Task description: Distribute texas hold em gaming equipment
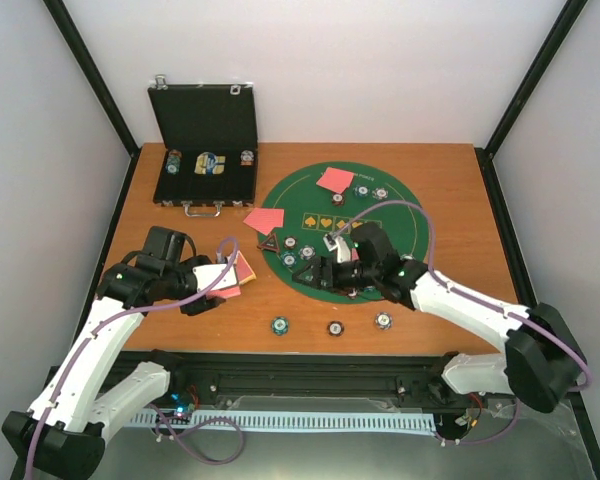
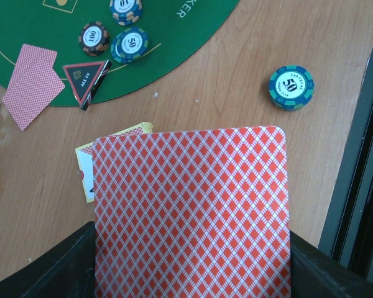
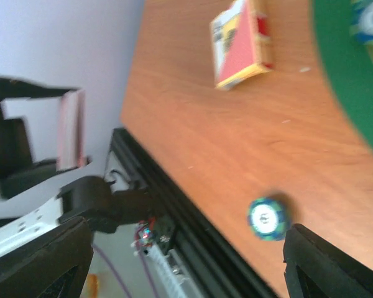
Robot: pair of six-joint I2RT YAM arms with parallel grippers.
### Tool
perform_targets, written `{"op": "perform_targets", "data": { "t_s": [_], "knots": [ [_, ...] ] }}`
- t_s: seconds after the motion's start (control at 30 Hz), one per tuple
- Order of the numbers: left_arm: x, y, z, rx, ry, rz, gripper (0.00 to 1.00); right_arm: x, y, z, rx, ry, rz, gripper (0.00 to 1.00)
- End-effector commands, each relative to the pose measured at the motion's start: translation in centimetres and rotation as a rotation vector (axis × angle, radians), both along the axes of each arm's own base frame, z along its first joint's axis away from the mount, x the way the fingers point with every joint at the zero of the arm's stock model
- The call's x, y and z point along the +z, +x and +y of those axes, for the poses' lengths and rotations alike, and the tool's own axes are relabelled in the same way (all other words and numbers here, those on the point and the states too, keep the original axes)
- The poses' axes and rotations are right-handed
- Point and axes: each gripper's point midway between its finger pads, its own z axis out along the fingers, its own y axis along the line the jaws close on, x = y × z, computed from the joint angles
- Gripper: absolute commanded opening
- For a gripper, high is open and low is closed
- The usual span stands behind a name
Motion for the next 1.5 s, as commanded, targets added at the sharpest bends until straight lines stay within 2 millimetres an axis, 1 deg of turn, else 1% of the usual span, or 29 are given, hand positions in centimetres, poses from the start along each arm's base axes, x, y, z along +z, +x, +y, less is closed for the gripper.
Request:
{"op": "perform_targets", "data": {
  "t_s": [0.0,0.17,0.3,0.4,0.43,0.57,0.73,1.17,1.2,1.33,1.47],
  "knots": [
    [1.8,0.8,-1.1,-0.027,-0.052,-0.053,0.38,5.2,-1.6,2.6,-0.015,0.176,-0.074,0.84],
    [1.9,0.9,-1.3,-0.027,-0.067,-0.048,0.38,5.8,-2.9,4.7,0.027,0.205,-0.062,0.84],
    [2.2,1.0,-1.3,-0.026,-0.065,-0.060,0.38,6.3,-3.1,7.0,0.077,0.211,-0.061,0.83],
    [2.3,0.8,-1.3,-0.026,-0.068,-0.060,0.38,6.3,-3.3,8.6,0.108,0.218,-0.053,0.83],
    [2.4,0.8,-1.3,-0.026,-0.068,-0.062,0.38,6.0,-3.5,9.1,0.123,0.218,-0.047,0.83],
    [2.4,0.7,-1.2,-0.030,-0.066,-0.065,0.38,6.3,-4.2,11.1,0.171,0.228,-0.044,0.83],
    [2.5,0.7,-1.3,-0.032,-0.070,-0.066,0.38,5.5,-4.9,13.2,0.207,0.232,-0.019,0.82],
    [2.4,0.2,-1.1,-0.041,-0.061,-0.066,0.38,3.6,-5.6,17.2,0.264,0.242,0.036,0.80],
    [2.4,0.1,-1.1,-0.043,-0.060,-0.066,0.38,3.2,-5.7,17.5,0.267,0.238,0.044,0.80],
    [2.4,0.0,-0.9,-0.045,-0.053,-0.071,0.38,2.6,-5.6,18.1,0.272,0.241,0.063,0.80],
    [2.4,-0.1,-0.7,-0.044,-0.045,-0.077,0.38,1.3,-5.2,18.6,0.260,0.212,0.086,0.80]
  ]
}}
